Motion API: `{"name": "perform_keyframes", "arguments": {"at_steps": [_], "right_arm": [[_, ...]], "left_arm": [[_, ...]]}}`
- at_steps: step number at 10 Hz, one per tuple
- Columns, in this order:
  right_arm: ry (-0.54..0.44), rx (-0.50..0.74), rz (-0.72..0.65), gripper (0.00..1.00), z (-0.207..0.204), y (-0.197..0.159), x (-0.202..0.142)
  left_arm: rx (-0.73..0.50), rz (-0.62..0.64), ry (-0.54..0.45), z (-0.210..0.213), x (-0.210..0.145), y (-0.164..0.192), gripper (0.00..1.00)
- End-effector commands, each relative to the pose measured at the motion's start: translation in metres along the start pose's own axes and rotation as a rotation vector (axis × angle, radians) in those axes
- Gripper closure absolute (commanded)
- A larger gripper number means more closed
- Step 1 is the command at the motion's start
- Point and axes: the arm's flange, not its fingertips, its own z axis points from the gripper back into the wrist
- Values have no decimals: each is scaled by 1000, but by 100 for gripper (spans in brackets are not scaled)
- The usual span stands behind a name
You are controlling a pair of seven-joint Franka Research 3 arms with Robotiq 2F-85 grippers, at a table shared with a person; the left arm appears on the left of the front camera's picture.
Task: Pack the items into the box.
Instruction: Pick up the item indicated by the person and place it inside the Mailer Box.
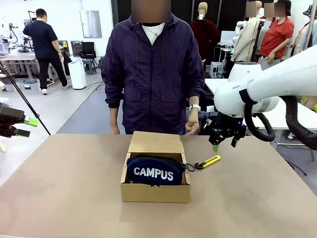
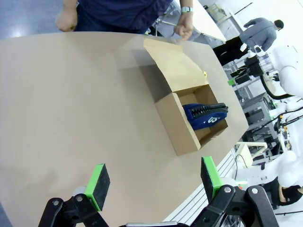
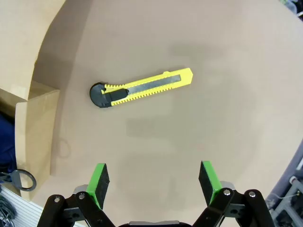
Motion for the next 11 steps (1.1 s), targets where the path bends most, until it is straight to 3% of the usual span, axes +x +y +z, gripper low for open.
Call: {"name": "perform_keyframes", "arguments": {"at_steps": [1, 4, 6, 7, 8, 11], "right_arm": [[-16, 22, -12, 0, 8, -2, -1], [-5, 3, -6, 0, 3, -2, 0], [-67, 131, 531, 0, -11, -7, 33], [-68, 90, 803, 0, -16, -6, 44], [-19, 63, 990, 0, -19, 2, 45], [-120, 180, 1660, 0, -30, 31, 37]], "left_arm": [[-4, 9, 7, 3, 0, -1, 0], [-4, 9, 7, 3, 0, -1, 0], [-4, 9, 7, 3, 0, -1, 0], [-4, 9, 7, 3, 0, -1, 0], [-4, 9, 7, 3, 0, -1, 0], [-4, 9, 7, 3, 0, -1, 0]]}}
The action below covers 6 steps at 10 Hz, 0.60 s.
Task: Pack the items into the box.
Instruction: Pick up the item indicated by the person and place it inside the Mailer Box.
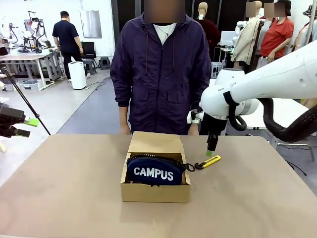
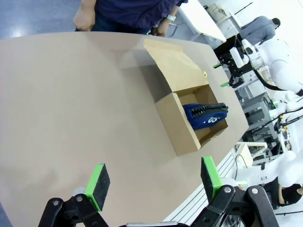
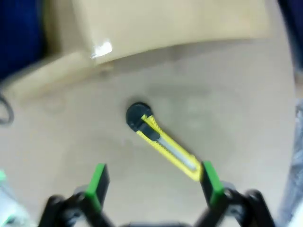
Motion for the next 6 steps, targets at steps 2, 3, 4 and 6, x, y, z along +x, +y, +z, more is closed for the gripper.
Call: {"name": "perform_keyframes", "arguments": {"at_steps": [2, 3, 4, 6], "right_arm": [[60, 20, 629, 0, -4, 14, -2], [151, 37, 580, 0, -4, 16, -3], [200, 33, 534, 0, -1, 17, -5], [120, 69, 527, 0, -9, 17, 4]], "left_arm": [[-4, 8, 7, 3, 0, -1, 0], [-4, 8, 7, 3, 0, -1, 0], [-4, 8, 7, 3, 0, -1, 0], [-4, 8, 7, 3, 0, -1, 0]]}}
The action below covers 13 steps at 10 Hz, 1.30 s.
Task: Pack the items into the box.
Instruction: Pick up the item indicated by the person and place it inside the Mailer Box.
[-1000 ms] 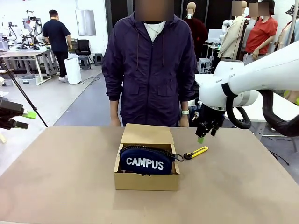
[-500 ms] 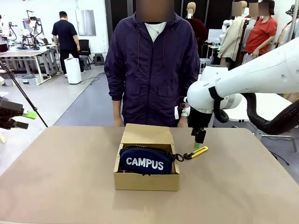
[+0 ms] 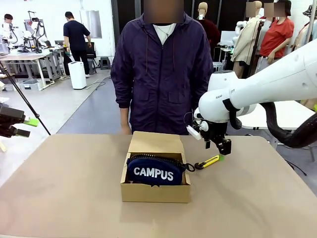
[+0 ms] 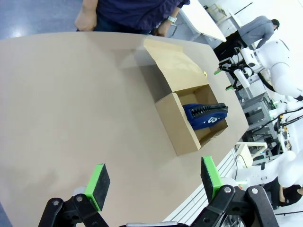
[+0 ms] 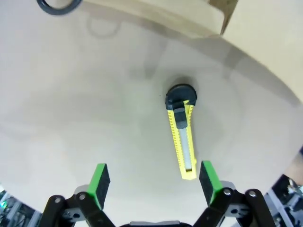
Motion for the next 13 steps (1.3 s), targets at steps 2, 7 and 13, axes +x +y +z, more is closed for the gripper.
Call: {"name": "perform_keyframes", "arguments": {"at_steps": [2, 7, 13], "right_arm": [[0, 0, 0, 0, 0, 0, 0], [40, -35, -50, 0, -53, -26, -9], [17, -5, -25, 0, -69, -38, -7]], "left_arm": [[-4, 8, 7, 3, 0, -1, 0], [-4, 8, 7, 3, 0, -1, 0], [-4, 8, 7, 3, 0, -1, 0]]}}
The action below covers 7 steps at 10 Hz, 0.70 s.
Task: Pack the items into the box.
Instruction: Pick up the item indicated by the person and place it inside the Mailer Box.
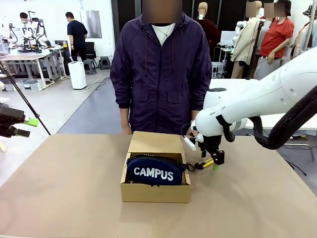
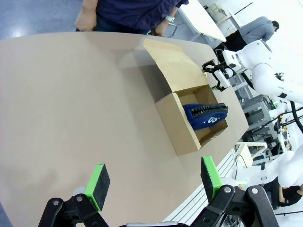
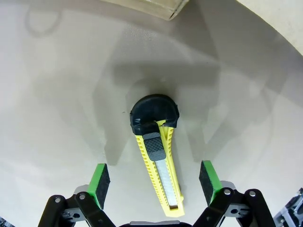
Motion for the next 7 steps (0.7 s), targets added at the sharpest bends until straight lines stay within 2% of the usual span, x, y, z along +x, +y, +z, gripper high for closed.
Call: {"name": "perform_keyframes", "arguments": {"at_steps": [1, 2, 3, 4, 7], "right_arm": [[19, 6, -11, 0, 3, -8, 0], [6, 6, -14, 17, 3, -9, 0], [12, 16, -16, 72, 3, -9, 2], [13, 28, -13, 100, 2, -10, 1], [8, 39, -14, 100, 2, -11, 1]], "left_arm": [[-4, 8, 7, 3, 0, -1, 0], [-4, 8, 7, 3, 0, -1, 0], [-4, 8, 7, 3, 0, -1, 0], [-4, 8, 7, 3, 0, -1, 0], [-4, 8, 7, 3, 0, -1, 0]]}}
